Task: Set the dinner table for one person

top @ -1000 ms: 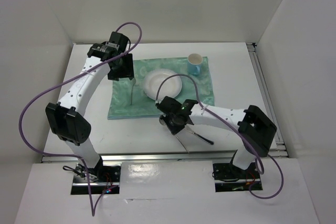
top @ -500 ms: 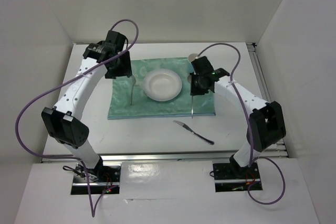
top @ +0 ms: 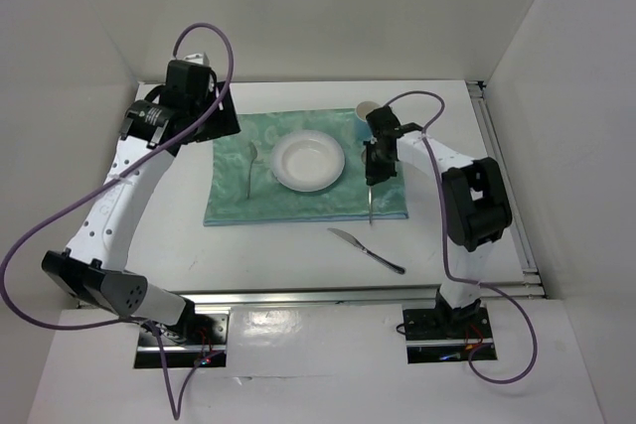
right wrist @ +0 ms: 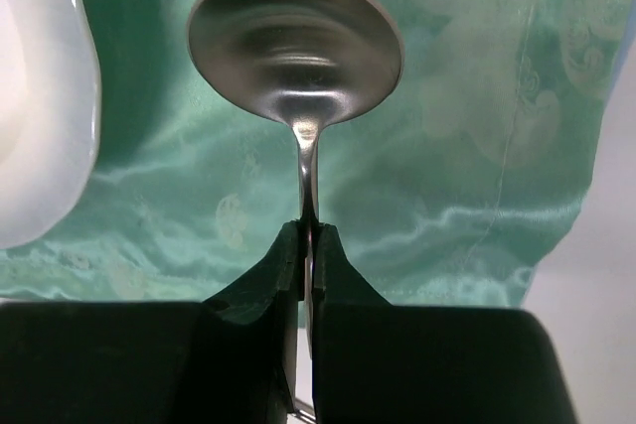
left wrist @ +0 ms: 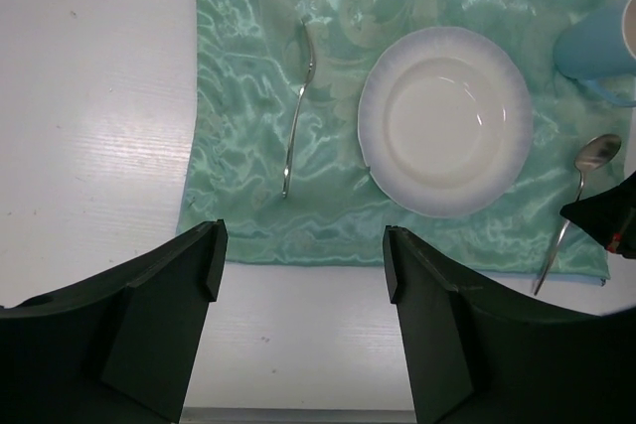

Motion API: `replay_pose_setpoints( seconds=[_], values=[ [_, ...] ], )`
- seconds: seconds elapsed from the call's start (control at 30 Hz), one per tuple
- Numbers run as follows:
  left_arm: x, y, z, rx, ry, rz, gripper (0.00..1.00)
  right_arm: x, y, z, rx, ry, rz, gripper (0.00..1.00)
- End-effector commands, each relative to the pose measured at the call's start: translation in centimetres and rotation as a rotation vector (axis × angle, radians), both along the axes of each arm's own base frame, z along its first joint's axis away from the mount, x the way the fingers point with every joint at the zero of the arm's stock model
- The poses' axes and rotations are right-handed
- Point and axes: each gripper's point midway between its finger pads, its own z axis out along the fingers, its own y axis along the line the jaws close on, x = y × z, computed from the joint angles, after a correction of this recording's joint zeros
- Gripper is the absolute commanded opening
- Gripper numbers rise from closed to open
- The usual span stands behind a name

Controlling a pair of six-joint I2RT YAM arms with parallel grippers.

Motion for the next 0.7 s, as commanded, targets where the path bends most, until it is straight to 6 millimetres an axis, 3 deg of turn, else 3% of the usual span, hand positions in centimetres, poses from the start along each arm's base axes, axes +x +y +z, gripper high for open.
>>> replay_pose_setpoints(
  seconds=[0.0,0.2,0.27,0.43,0.67],
  values=[
    [1.1,-0.8,0.0,-0.021,-0.012,-0.013,0.82,3.9,1.3,2.3,0.052,-0.115,0.016,0.0],
    [1.1,-0.8,-1.0,-0.01,0.023,-0.013,0.82,5.1,1.6,1.2,0.063,-0.086,0.016,0.0],
    [1.3,-0.9,-1.0,-0.009,0.025,-0.013,0.82,6.1,1.9,1.9,0.071,-0.109,0.016,0.0],
    [1.3,-0.9,-1.0,-0.009,0.025,-0.013,0.82,7.1,1.8,0.6,0.057,-0.083,0.015,0.0],
    [1.3,-0.9,-1.4,0.0,0.033,-0.019,0.82,7.5,1.3,-0.3,0.017,-0.064,0.009,0.04]
  ],
)
